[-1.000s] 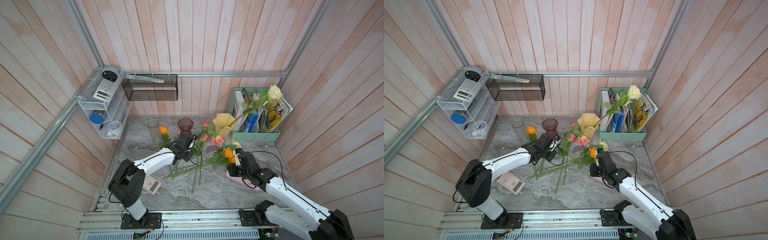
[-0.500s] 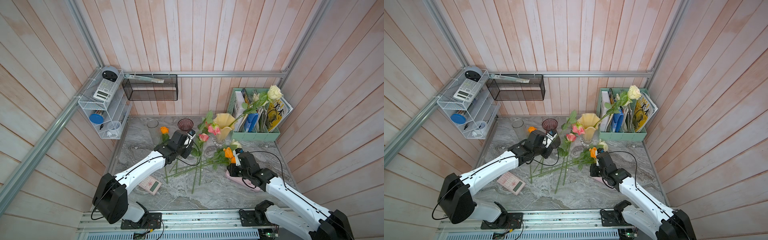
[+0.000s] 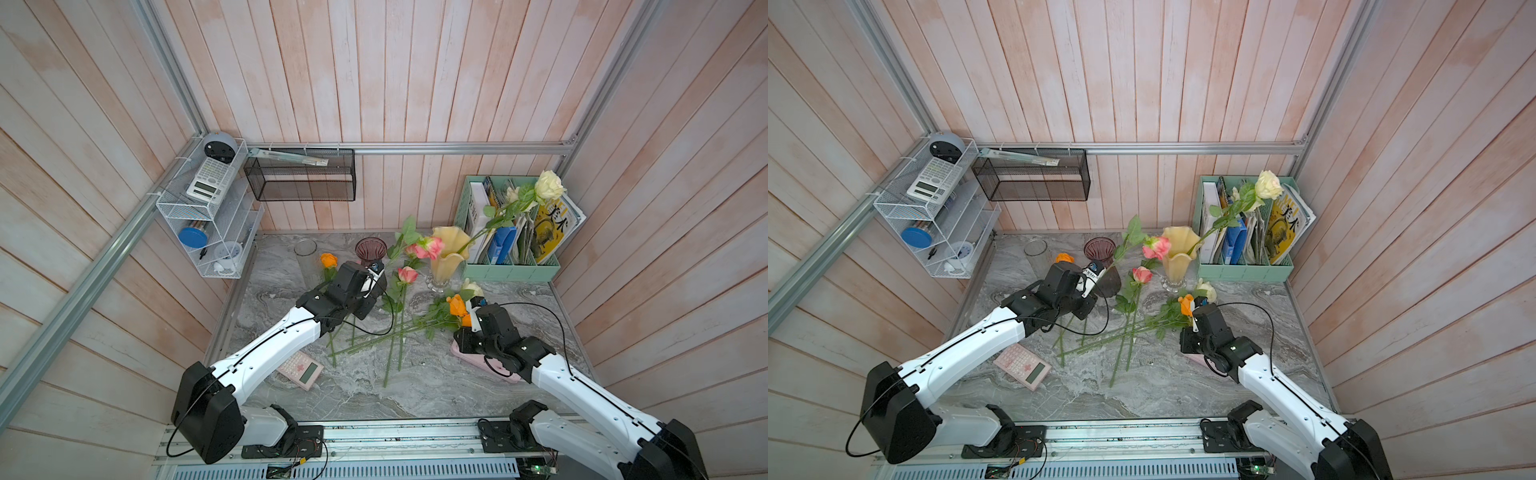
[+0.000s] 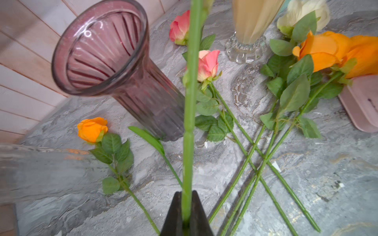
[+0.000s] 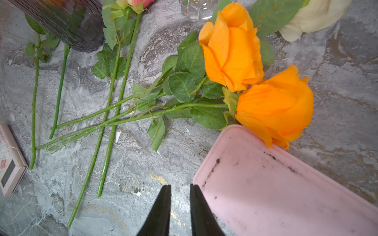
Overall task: Arrange the flowers in different vases according to their colors
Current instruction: Pick up the flower at the center of the board.
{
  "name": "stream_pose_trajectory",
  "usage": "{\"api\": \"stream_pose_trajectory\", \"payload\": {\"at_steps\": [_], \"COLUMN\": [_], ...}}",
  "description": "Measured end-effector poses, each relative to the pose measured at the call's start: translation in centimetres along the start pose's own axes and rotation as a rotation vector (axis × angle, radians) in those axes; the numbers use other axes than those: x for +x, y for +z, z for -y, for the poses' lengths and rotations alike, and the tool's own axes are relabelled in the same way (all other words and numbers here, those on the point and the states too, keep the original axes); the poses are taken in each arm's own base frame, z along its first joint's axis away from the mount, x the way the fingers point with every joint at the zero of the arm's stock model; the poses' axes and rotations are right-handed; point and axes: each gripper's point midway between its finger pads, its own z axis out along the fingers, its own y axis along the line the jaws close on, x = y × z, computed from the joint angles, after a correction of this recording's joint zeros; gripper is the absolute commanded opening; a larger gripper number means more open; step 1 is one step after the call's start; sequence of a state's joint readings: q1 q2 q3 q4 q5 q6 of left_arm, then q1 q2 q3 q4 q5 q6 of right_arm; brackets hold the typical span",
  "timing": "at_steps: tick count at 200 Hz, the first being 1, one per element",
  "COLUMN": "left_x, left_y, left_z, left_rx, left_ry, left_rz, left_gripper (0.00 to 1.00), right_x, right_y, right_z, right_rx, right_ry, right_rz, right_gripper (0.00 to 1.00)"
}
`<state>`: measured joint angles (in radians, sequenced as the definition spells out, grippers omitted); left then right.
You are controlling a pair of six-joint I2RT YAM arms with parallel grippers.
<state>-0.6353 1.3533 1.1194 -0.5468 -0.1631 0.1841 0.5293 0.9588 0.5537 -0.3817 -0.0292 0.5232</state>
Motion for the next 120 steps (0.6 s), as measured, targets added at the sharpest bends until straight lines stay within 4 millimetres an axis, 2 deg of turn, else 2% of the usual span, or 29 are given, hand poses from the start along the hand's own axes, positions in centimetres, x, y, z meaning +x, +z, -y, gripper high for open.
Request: {"api": "stream_pose_trajectory", "payload": {"at_steps": [44, 91, 107, 120], "left_x": [0.1, 0.0, -1.1, -3.2], "left_y": [-1.9, -2.2, -2.3, -2.5], "left_z": [-1.6, -2.3, -2.6, -3.0], "left_rx": [-0.073, -0.096, -0.101, -0.104], "left_ry": [0.0, -0.014, -0.031, -0.054], "left_rz": [-0.01, -0.004, 0.02, 0.067], "left_gripper": [0.03, 0.01, 0.01, 0.0], "right_x": [-0.1, 0.1, 0.1, 0.1], "right_y": [0.0, 0.2, 0.3, 0.4], "right_z": [-0.3, -0.4, -0.4, -0.3], "right_rx": [-0.014, -0.02, -0.019, -0.017], "right_ry": [0.0, 0.0, 0.0, 0.0], "right_rz": [0.0, -0.009, -0.011, -0.014], "right_gripper": [0.24, 0.24, 0.24, 0.24]}}
